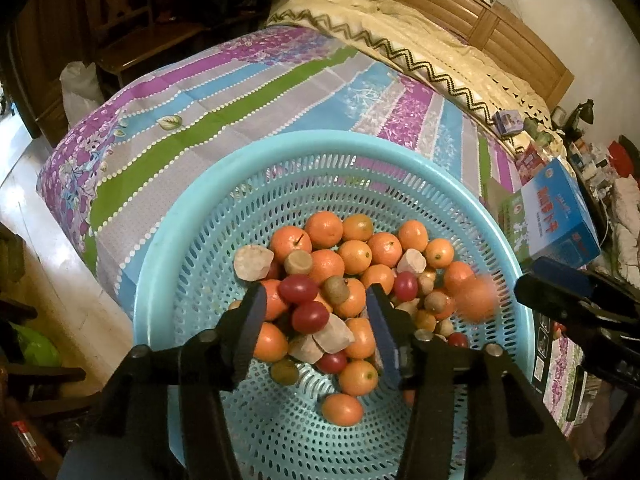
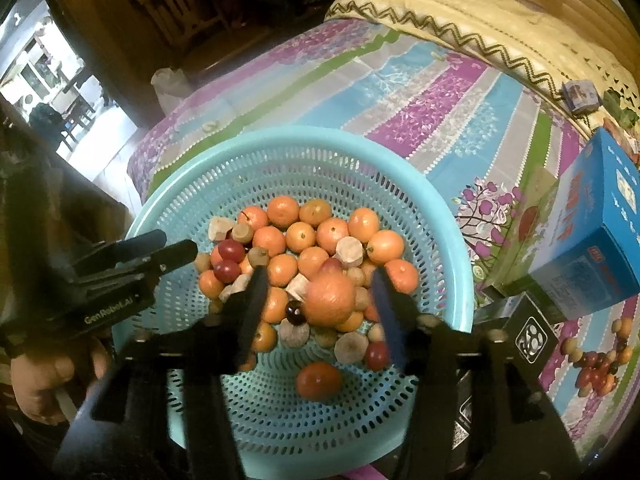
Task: Organize fruits
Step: 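Open the right tool to drop the orange while the left tool drops the tomato into the basket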
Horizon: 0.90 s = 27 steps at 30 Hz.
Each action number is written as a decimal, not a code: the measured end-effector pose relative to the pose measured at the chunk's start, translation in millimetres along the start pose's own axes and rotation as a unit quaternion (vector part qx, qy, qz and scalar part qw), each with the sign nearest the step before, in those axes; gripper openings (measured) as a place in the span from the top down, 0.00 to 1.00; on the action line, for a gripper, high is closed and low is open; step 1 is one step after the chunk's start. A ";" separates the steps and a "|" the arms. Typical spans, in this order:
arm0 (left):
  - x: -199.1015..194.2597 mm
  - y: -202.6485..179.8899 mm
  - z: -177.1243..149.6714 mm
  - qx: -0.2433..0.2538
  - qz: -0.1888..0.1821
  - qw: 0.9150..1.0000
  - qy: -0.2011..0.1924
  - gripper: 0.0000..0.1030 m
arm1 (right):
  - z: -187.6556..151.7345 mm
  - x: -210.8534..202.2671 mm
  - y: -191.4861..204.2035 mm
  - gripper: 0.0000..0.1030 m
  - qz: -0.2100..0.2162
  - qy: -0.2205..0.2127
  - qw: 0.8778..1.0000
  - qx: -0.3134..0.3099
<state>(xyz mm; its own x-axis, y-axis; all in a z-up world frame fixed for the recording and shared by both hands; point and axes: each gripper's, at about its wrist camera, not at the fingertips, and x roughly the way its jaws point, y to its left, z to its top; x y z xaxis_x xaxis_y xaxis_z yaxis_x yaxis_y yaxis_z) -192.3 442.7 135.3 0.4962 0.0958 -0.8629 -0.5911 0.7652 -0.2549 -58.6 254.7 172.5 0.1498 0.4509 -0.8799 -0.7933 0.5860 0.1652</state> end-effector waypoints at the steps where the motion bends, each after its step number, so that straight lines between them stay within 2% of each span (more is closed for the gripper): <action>1: -0.3 -0.5 -0.2 0.001 0.002 1.000 0.000 0.41 | 0.4 -1.7 0.1 0.35 0.000 -0.003 1.000 -0.002; 5: 0.2 -4.6 0.5 0.002 0.007 1.000 -0.002 0.36 | 1.8 -5.4 -1.3 0.31 0.000 -0.010 1.000 -0.003; 19: -2.4 -8.5 3.6 0.005 0.015 1.000 -0.004 0.35 | 0.0 -11.2 -9.1 0.29 0.008 -0.014 1.000 0.003; 27: -0.8 -15.5 3.4 0.007 0.017 1.000 0.001 0.35 | -1.7 -11.6 -13.2 0.23 0.012 -0.018 1.000 0.004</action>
<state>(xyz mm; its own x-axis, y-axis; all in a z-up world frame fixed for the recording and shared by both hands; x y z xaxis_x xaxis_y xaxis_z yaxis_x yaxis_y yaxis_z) -181.4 432.9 141.4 0.4745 0.1216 -0.8718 -0.5993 0.7700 -0.2188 -50.9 240.6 179.8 0.1516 0.4889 -0.8591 -0.7921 0.5800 0.1903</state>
